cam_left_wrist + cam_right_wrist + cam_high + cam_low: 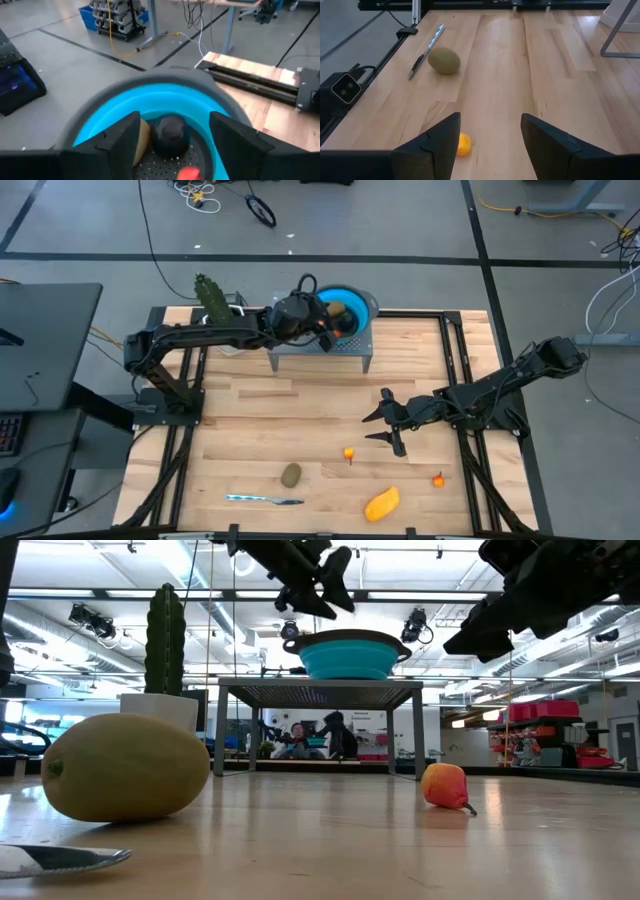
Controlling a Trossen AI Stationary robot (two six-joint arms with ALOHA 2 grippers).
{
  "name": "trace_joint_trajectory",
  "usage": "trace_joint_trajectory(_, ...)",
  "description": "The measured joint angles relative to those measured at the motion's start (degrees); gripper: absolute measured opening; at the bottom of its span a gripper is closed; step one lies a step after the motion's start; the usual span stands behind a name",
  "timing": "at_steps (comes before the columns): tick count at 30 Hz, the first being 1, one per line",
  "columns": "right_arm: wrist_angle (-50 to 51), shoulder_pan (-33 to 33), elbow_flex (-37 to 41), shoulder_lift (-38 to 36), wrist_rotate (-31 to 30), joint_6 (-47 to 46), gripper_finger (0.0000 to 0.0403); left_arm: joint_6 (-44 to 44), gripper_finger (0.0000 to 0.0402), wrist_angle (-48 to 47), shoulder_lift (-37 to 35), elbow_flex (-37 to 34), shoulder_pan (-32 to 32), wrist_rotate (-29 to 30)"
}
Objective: Pick & Place Fruit
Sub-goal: Put the orange peach in the blue strainer bowl on the shelf
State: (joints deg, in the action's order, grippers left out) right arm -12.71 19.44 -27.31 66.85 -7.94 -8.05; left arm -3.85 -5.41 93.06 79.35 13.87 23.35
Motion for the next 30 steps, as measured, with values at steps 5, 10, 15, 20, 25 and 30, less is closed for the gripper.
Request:
trace_joint_trajectory(5,0.30,0.00,0.00,0.00,0.02,-0.02,0.0220,0.22,0.0262,-0.42,-3.63,0.03,-3.03,1.41)
trace_joint_trajectory(10,0.46,-0.02,0.00,0.00,0.30,-0.26,0.0220,-0.96,0.0253,-3.95,-5.53,0.09,-9.00,0.62)
trace_joint_trajectory(15,0.46,0.00,0.00,0.00,1.09,-3.23,0.0220,-2.99,0.0237,-3.96,-5.00,-1.06,-16.32,-1.75)
trace_joint_trajectory(20,0.46,0.00,-0.02,0.44,1.09,-3.71,0.0220,-2.67,0.0223,4.06,-4.76,-6.85,-23.21,-0.30)
trace_joint_trajectory(25,-2.53,0.06,-0.04,3.04,1.07,-4.82,0.0220,-0.38,0.0212,19.47,-4.77,-15.04,-27.57,-1.98)
trace_joint_trajectory(30,-5.11,0.15,-0.04,6.57,1.05,-5.03,0.0220,-0.39,0.0206,33.87,-4.89,-23.61,-28.84,-10.41)
